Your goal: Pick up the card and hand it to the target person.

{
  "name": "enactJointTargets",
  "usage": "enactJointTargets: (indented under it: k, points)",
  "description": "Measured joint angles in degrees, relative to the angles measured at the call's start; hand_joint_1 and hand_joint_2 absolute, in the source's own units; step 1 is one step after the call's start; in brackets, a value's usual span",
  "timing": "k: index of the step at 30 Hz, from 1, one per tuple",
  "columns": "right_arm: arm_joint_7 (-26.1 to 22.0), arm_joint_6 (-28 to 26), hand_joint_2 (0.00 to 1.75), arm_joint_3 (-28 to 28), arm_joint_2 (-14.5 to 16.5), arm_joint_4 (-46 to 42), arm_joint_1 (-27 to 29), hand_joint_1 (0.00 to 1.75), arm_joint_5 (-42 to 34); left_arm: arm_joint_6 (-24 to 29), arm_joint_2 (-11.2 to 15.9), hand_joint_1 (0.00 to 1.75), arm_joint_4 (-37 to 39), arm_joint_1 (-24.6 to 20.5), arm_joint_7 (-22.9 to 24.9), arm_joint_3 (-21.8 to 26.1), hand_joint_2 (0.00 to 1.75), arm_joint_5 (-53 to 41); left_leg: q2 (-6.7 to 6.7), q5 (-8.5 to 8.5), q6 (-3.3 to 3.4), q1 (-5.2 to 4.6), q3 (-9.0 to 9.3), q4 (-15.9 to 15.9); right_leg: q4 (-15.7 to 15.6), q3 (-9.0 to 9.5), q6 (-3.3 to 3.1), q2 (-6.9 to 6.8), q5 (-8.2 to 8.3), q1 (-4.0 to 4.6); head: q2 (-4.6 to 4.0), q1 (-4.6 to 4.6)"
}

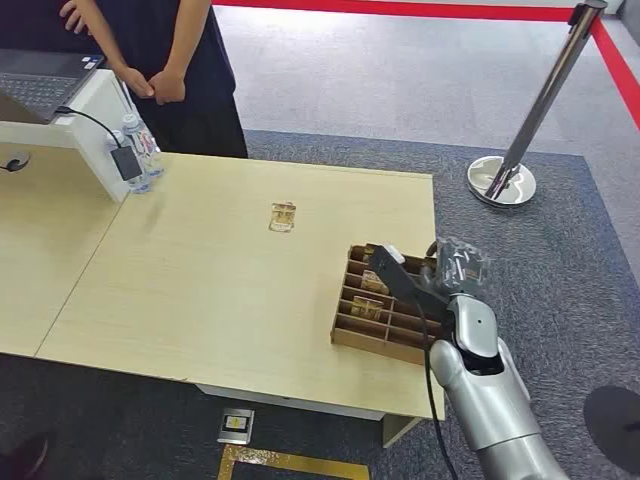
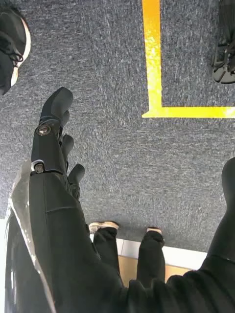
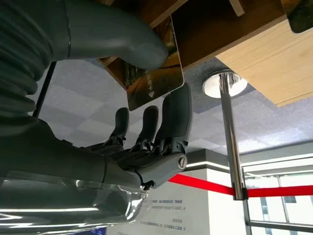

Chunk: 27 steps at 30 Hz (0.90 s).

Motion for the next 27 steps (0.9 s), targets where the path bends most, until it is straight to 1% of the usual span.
enactJointTargets:
  k: [2, 5, 8, 13, 21, 27]
  points:
    - [0.0, 0.02, 1.75, 0.0, 0.0, 0.01, 0.0, 1.05, 0.01, 0.01, 0.0, 0.0, 0.0, 0.0, 0.01, 0.0, 1.75, 0.01, 0.0, 0.0, 0.0, 0.0, 0.0, 0.0, 0.0, 0.0, 0.0, 0.0, 0.0, 0.0, 0.0, 0.0]
    - [0.0, 0.06, 1.75, -0.02, 0.02, 0.01, -0.01, 1.19, 0.01, 0.02, -0.01, 0.0, 0.0, 0.0, 0.05, 0.0, 1.75, 0.02, 0.0, 0.0, 0.0, 0.0, 0.0, 0.0, 0.0, 0.0, 0.0, 0.0, 0.0, 0.0, 0.0, 0.0]
    - [0.0, 0.05, 1.75, -0.02, 0.08, 0.0, -0.06, 1.27, 0.02, 0.02, 0.0, 0.0, 0.0, 0.0, 0.17, 0.0, 1.75, 0.02, 0.0, 0.0, 0.0, 0.0, 0.0, 0.0, 0.0, 0.0, 0.0, 0.0, 0.0, 0.0, 0.0, 0.0]
    - [-0.01, 0.07, 1.75, -0.02, 0.22, -0.02, -0.38, 1.32, 0.04, 0.02, -0.01, 0.0, -0.01, 0.0, 0.25, 0.0, 1.75, 0.02, 0.0, 0.0, 0.0, 0.0, 0.01, 0.0, 0.0, 0.01, 0.0, 0.0, 0.0, 0.0, 0.0, -0.01]
    - [-0.49, 0.03, 1.75, -0.02, 0.43, 0.0, -0.43, 1.35, 0.03, 0.02, -0.01, 0.0, 0.0, 0.0, 0.23, 0.0, 1.75, 0.02, 0.0, 0.0, 0.0, 0.0, 0.01, 0.0, 0.0, 0.01, 0.0, 0.0, 0.0, 0.0, 0.0, 0.0]
    - [-1.42, -0.39, 1.75, -0.01, 0.34, -0.11, -0.44, 1.43, -0.64, 0.03, -0.01, 0.0, 0.0, 0.0, 0.19, 0.0, 1.75, -0.02, 0.0, 0.0, 0.0, 0.0, 0.01, 0.0, 0.0, 0.0, 0.0, 0.0, 0.01, 0.0, 0.0, 0.0]
